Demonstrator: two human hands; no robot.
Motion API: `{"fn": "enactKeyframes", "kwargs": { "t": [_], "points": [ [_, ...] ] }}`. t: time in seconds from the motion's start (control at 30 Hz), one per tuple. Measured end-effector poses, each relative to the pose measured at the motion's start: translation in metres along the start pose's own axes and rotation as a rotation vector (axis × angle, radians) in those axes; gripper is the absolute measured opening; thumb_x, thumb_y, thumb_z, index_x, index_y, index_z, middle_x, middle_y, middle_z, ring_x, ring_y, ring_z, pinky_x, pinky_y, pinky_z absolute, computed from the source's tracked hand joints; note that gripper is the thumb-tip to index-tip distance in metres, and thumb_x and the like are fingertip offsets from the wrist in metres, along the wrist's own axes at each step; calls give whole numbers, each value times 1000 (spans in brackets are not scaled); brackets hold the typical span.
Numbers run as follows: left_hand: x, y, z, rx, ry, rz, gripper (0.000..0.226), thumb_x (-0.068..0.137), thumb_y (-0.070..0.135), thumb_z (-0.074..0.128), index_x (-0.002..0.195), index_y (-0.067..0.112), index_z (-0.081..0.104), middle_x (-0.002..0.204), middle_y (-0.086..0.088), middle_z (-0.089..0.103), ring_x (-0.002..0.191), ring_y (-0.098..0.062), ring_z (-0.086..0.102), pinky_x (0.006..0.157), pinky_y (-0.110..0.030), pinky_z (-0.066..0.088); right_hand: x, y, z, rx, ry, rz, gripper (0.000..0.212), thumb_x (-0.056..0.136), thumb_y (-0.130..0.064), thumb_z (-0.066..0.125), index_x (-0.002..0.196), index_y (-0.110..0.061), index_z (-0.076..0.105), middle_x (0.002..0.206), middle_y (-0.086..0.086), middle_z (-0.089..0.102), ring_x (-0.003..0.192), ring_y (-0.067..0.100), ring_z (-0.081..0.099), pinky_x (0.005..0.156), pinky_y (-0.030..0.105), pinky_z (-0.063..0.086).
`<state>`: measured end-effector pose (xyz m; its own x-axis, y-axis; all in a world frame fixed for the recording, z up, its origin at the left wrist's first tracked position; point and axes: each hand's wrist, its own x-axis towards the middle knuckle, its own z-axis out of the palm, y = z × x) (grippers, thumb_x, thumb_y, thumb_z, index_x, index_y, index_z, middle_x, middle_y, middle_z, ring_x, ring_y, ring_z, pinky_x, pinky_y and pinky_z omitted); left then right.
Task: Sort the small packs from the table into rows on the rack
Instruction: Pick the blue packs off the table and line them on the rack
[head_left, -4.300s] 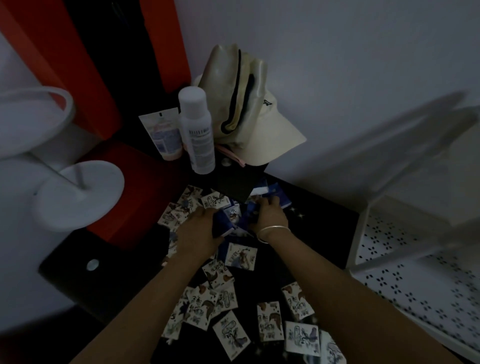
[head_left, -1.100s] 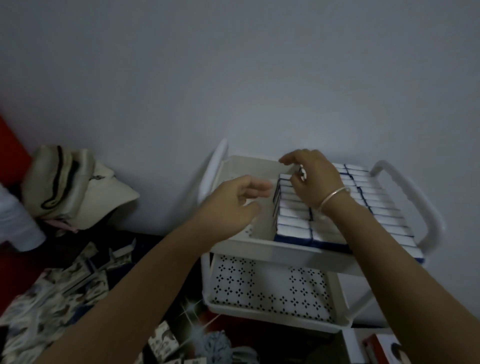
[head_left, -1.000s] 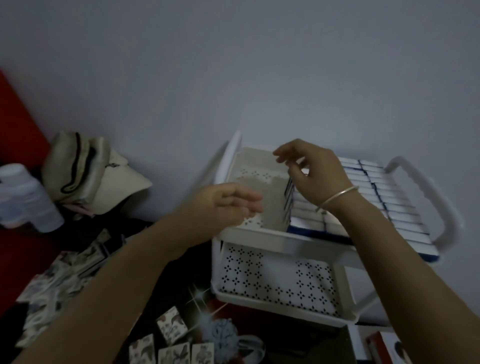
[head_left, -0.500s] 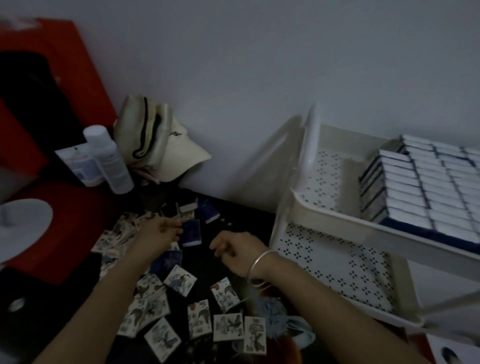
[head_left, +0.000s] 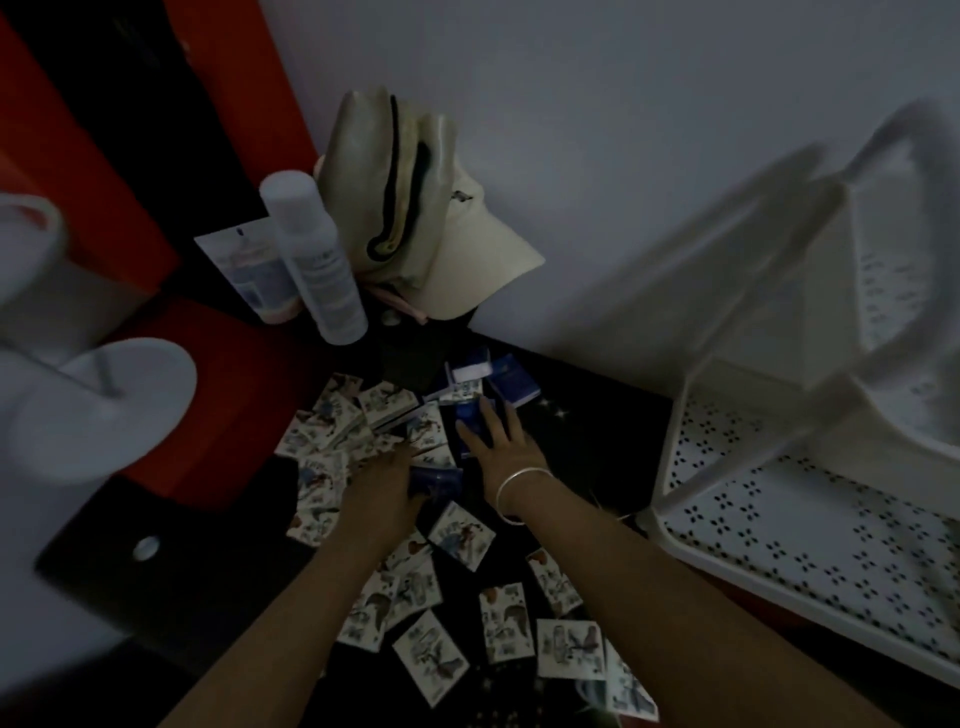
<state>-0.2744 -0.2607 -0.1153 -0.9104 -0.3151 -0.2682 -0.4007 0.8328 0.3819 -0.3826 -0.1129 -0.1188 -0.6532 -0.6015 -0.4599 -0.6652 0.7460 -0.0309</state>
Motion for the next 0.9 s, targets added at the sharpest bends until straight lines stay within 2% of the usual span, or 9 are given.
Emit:
{"fn": "enactKeyframes", "kwargs": {
  "t": [0.13,0.23,0.33,0.43,0.5,0.6,0.7,0.8,0.9],
  "points": [
    [3,-6,1,35,56,46,35,86,29,66,118,16,57,118,-8,60,105,-25,55,80,-31,44,4,7,17,34,16,-25,88,88,-23,57,151,-34,-3,158,0,-20,146,31,-13,115,46,21],
    [0,-8,-1,15,74,50,36,82,27,69,113,14,56,113,-7,58,104,-25,53,77,-31,43,-11,9,35,224,270,-4,58,89,-25,54,144,-25,35,159,3,11,144,33,12,104,45,39],
    [-4,-4,-6,-115,112,94,26,80,17,69,101,14,54,97,-5,62,88,-24,60,63,-29,43,-17,16,38,452,504,123,25,91,-23,54,109,-10,64,139,8,46,118,34,47,85,38,50],
    [-10,7,-17,-221,124,127,27,81,12,68,102,16,51,84,5,57,72,-14,56,51,-19,35,-15,24,30,544,465,241,26,89,-23,60,110,-8,58,124,12,45,104,32,55,79,36,47],
    [-15,15,-26,-301,138,151,27,81,9,64,103,18,52,82,8,57,68,-8,53,52,-16,35,-13,27,29,608,394,286,48,85,-24,66,127,-12,46,129,13,39,107,34,56,79,37,47],
    [-23,25,-39,-378,159,214,23,80,7,62,99,17,55,86,3,62,74,-11,58,62,-29,46,-10,32,29,722,234,313,80,84,-28,66,149,-19,21,148,13,23,122,36,48,95,41,46],
    [-34,29,-49,-374,179,190,26,83,15,66,107,17,54,94,5,60,80,-13,57,67,-28,49,-11,38,30,646,133,296,66,83,-30,67,140,-13,38,147,14,29,127,34,44,104,41,40],
    [-45,33,-56,-433,229,149,33,83,24,71,111,19,53,98,4,62,85,-15,62,69,-30,54,-23,34,28,690,254,328,54,75,-25,74,120,-11,49,126,14,49,115,32,52,95,39,46],
    [-58,50,-74,-518,294,223,30,82,23,73,106,26,55,94,12,62,85,-9,62,67,-16,51,-46,20,18,858,370,333,45,75,-20,73,111,-15,46,114,8,59,101,28,61,85,33,49]
  ]
}}
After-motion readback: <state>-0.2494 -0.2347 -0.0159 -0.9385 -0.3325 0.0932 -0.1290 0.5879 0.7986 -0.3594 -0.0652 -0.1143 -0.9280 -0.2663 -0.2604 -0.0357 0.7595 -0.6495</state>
